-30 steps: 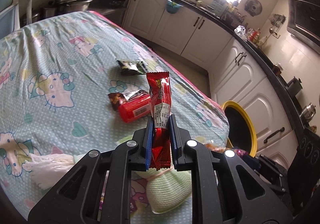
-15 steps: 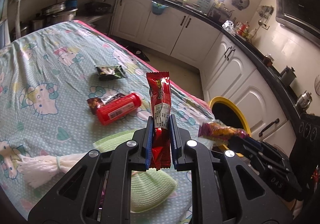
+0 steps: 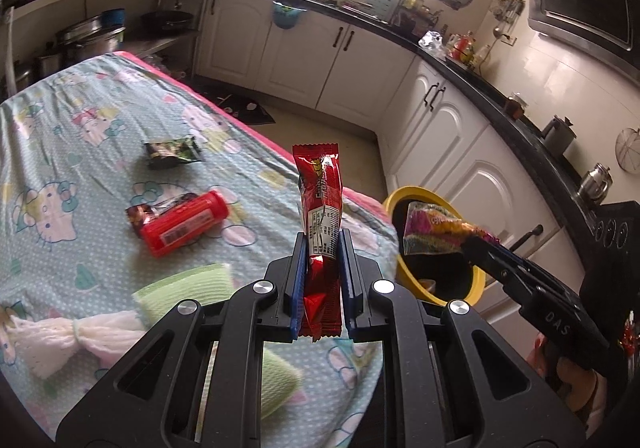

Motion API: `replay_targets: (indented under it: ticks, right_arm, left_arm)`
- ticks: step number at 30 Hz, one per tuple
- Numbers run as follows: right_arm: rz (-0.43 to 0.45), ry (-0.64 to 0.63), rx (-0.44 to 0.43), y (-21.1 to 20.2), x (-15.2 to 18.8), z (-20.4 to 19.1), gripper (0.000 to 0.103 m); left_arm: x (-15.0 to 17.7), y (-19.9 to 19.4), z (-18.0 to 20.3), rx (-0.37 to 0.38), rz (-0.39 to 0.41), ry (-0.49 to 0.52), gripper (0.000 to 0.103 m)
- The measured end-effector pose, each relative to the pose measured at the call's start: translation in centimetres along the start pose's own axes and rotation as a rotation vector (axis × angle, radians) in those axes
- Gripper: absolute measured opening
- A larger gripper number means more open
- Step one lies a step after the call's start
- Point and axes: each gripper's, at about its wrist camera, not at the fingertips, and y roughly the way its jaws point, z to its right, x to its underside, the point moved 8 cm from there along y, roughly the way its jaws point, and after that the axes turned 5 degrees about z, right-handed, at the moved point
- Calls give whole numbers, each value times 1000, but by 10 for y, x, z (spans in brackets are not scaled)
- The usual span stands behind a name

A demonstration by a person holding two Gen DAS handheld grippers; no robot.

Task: Collect trash
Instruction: 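Carry candy bar in left gripper while right carries purple wrapper to yellow bin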

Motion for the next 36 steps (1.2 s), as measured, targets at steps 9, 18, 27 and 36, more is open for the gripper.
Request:
replay_targets:
  ticks: [9,18,27,36]
  right_arm:
    - [38,37,59,-14,-9,30,29]
    - [76,62,129,-27,-19,58,29]
    - [109,85,213,-39,-25,86,29]
    - [136,110,296,-52,-26,116,29]
  left_arm:
    - [-4,14,35,52,-5,35,10]
    - [-4,28,68,105,-15,74,10]
    - [-5,41,96,142,-20,108,10]
    - [1,60,121,181,-45,132,10]
